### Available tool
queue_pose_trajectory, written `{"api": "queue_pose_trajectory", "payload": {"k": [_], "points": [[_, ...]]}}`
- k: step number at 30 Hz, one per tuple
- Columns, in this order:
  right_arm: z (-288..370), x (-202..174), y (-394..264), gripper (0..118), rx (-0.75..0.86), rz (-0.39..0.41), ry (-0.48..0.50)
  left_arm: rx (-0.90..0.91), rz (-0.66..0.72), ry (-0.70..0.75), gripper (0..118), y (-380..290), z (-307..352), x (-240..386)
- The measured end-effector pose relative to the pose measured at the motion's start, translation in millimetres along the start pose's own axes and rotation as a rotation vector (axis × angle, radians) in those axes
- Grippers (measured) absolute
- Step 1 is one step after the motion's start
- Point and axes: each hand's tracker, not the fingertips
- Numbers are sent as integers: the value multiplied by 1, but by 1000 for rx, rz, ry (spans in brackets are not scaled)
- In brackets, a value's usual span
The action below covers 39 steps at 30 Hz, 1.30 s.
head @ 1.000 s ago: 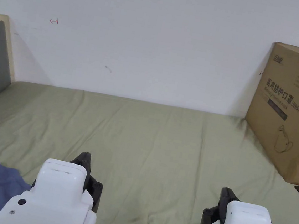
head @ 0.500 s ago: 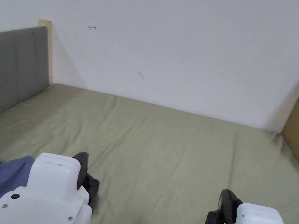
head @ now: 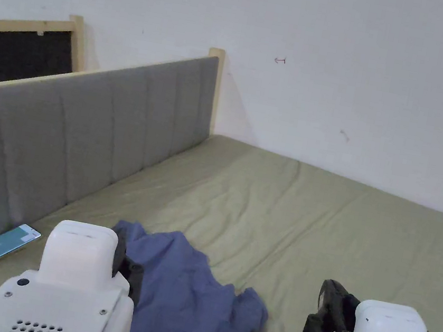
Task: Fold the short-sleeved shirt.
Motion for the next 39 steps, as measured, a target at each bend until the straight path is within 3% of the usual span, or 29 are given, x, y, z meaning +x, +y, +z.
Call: {"api": "queue_pose_trajectory", "payload": {"k": [3, 9, 11, 13, 15, 18, 20, 21, 25, 27, 30, 32, 34, 39], "points": [[-2, -5, -2, 0, -22, 4, 14, -138, 11, -36, 0, -17, -38, 2], [-11, 0, -11, 0, -106, -36, 13, -545, -48, -159, 0, -99, -173, 17], [-14, 2, -15, 0, -125, -33, 3, -660, -98, -99, 8, -119, -203, 26], [-17, 3, -18, 0, -147, -20, -11, -668, -67, -93, 18, -131, -220, 29], [-21, 7, -22, 0, -174, -10, -20, -739, -3, -130, 61, -135, -238, 28], [-25, 10, -26, 0, -194, 2, -32, -770, 38, -158, 78, -139, -252, 36], [-28, 14, -30, 0, -206, 3, -44, -845, -10, -135, 105, -147, -267, 49], [-29, 16, -31, 0, -213, -1, -50, -868, -28, -143, 110, -152, -269, 58], [-31, 27, -38, 0, -242, -21, -59, -931, -40, -112, 113, -194, -284, 76], [-29, 31, -39, 0, -253, -6, -70, -928, -3, -117, 108, -182, -281, 70], [-29, 39, -44, 0, -266, 8, -91, -927, -15, -130, 82, -171, -282, 62], [-30, 48, -48, 0, -282, -27, -107, -919, 21, -134, 53, -168, -282, 52], [-28, 55, -49, 0, -294, -72, -107, -889, 78, -118, 3, -162, -280, 40], [-23, 70, -55, 0, -306, -77, -152, -924, 500, -197, 3, -172, -288, -8]]}}
